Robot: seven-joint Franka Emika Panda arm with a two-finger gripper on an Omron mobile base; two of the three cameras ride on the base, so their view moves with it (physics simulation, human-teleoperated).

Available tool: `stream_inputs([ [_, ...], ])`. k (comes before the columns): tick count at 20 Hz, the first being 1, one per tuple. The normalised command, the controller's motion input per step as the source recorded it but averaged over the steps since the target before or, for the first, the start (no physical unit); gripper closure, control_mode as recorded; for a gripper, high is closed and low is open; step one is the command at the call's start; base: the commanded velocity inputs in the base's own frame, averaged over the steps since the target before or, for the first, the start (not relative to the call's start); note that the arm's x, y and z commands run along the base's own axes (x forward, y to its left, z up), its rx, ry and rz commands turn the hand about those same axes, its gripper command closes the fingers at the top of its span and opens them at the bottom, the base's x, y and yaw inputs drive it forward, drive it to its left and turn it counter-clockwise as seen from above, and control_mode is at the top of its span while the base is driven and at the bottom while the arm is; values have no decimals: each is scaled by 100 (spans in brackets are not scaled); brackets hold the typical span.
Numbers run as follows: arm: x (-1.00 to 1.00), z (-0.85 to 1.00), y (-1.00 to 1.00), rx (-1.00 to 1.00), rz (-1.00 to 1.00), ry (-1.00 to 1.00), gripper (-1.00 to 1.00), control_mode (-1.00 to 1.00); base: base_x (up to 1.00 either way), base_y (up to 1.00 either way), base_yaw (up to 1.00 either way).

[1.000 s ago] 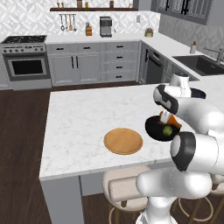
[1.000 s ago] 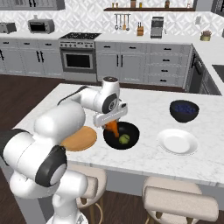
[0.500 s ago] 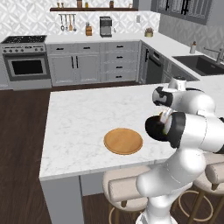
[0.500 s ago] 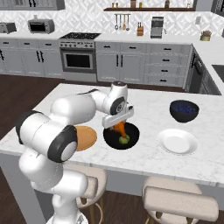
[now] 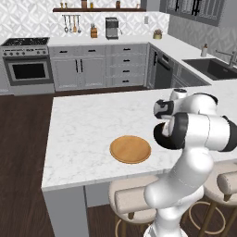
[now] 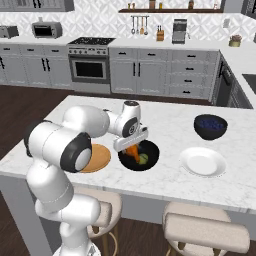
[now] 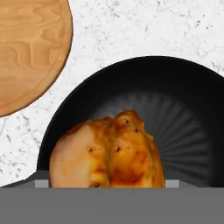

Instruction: Pick the chicken drumstick and lime from their plates and place them in the bowl. Then put the bowl in the fridge.

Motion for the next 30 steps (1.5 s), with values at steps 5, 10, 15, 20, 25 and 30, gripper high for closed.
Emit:
stream_inputs([
  [5,0,-25,5,0,0,0,-100,-100,0,0,0],
  [10,1,-21,0,0,0,-1,-100,-100,0,0,0],
  [15,-1,3,-1,0,0,-13,-100,-100,0,0,0],
  [20,-14,24,0,0,-3,-19,-100,-100,0,0,0],
  [25,-21,58,-19,4,-34,3,-100,-100,0,0,0],
  [30,-32,46,-32,13,-49,15,-100,-100,0,0,0],
])
